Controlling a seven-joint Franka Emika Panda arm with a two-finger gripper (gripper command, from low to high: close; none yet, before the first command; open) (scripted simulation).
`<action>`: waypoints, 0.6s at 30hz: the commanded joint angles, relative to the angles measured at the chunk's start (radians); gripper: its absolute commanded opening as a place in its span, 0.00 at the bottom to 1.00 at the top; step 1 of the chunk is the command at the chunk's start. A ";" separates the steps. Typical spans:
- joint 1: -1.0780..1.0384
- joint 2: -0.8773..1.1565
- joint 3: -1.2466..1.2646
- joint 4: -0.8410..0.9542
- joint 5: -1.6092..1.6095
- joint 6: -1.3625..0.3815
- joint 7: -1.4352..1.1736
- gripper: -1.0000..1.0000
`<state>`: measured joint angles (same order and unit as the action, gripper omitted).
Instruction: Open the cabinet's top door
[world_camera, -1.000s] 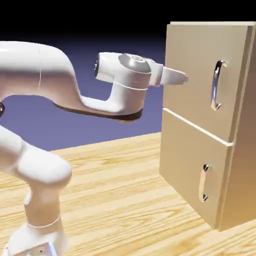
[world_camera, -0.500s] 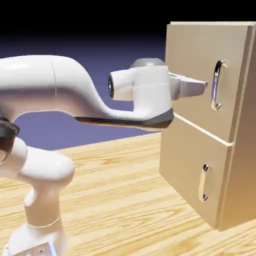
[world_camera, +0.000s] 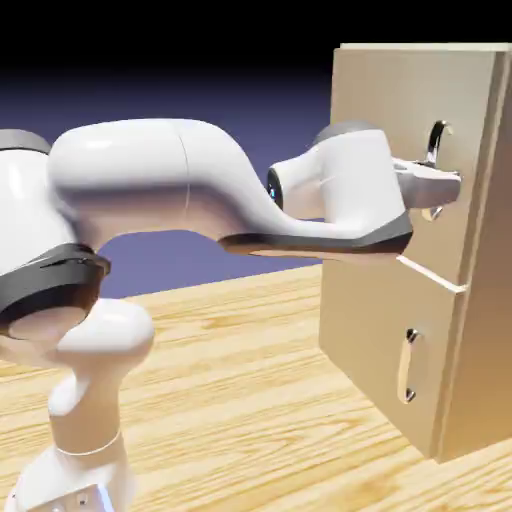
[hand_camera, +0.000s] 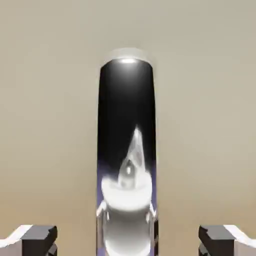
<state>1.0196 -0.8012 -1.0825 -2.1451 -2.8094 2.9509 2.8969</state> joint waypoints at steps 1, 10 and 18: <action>-0.036 0.004 0.026 -0.028 0.029 -0.015 0.000 0.00; -0.363 0.013 0.293 -0.226 0.184 -0.122 0.000 0.00; -0.652 -0.014 0.558 -0.368 0.346 -0.174 0.000 0.00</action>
<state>0.3668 -0.8161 -0.5245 -2.5119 -2.4708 2.7775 2.8971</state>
